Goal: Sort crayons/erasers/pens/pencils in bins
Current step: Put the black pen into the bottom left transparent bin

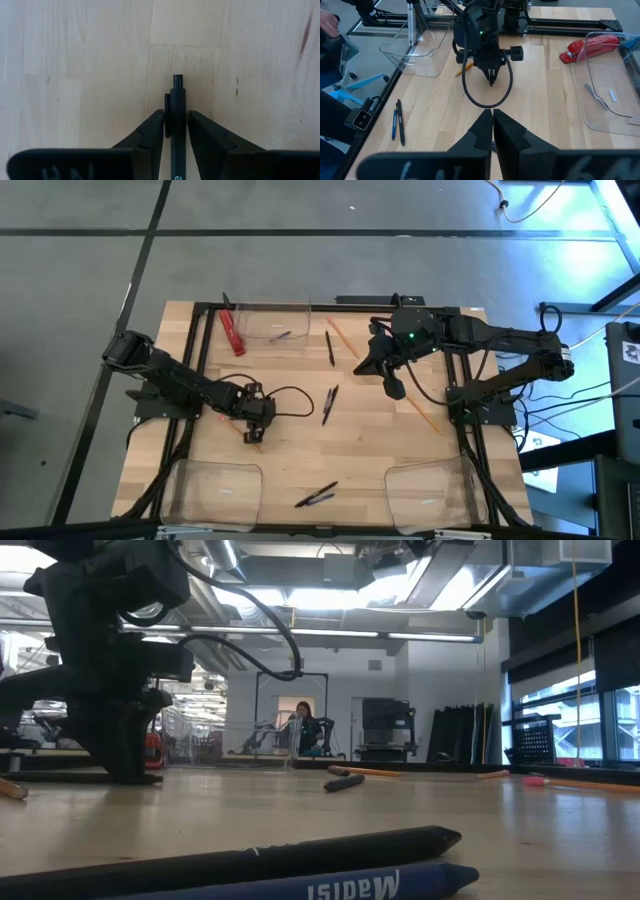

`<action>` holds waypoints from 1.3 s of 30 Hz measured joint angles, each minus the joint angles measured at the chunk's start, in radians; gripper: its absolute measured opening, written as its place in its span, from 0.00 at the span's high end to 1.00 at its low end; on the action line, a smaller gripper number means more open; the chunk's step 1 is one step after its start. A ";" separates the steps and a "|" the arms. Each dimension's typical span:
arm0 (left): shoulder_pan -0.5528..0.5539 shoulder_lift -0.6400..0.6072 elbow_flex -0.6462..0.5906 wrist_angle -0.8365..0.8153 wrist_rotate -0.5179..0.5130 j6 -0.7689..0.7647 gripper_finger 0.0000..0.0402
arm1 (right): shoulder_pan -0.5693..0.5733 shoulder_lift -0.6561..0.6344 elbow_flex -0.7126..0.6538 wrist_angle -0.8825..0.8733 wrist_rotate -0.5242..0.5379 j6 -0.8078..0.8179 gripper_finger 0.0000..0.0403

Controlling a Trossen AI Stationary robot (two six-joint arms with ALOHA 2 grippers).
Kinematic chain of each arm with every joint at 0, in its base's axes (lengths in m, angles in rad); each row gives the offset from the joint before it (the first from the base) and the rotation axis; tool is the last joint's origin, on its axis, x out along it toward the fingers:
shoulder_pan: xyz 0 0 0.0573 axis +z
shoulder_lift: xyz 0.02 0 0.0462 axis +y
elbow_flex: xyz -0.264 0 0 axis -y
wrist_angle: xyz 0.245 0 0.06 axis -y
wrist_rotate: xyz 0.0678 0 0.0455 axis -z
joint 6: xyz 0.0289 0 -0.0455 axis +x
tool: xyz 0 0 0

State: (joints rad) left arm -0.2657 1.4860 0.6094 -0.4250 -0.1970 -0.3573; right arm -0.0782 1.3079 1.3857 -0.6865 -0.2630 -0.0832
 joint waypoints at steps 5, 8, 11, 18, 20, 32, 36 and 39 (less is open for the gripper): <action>0.000 0.000 -0.001 0.002 0.002 0.001 0.84 | 0.000 0.000 0.000 0.000 0.000 0.000 0.96; -0.001 0.000 -0.001 0.002 -0.004 0.001 0.90 | 0.000 0.000 0.000 0.000 0.000 0.000 0.96; -0.001 0.000 -0.001 0.005 -0.013 0.001 0.95 | 0.000 0.000 0.000 0.000 0.000 0.000 0.96; -0.001 0.000 -0.002 0.008 -0.018 -0.001 0.97 | 0.000 0.000 0.000 0.000 0.000 0.000 0.96; -0.001 -0.006 -0.003 0.008 -0.018 -0.010 0.97 | 0.000 0.000 0.000 0.000 0.000 0.000 0.96; 0.002 -0.045 -0.002 0.002 -0.005 -0.061 0.96 | 0.000 0.000 0.000 0.000 0.000 0.000 0.96; 0.002 -0.043 0.026 -0.030 -0.003 -0.056 0.96 | 0.000 0.000 0.000 0.001 0.000 0.000 0.96; 0.002 -0.044 0.056 -0.049 -0.001 -0.056 0.96 | 0.000 0.000 0.000 0.000 0.000 0.000 0.96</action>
State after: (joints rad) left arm -0.2638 1.4422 0.6653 -0.4744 -0.1979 -0.4133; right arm -0.0780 1.3079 1.3857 -0.6861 -0.2634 -0.0833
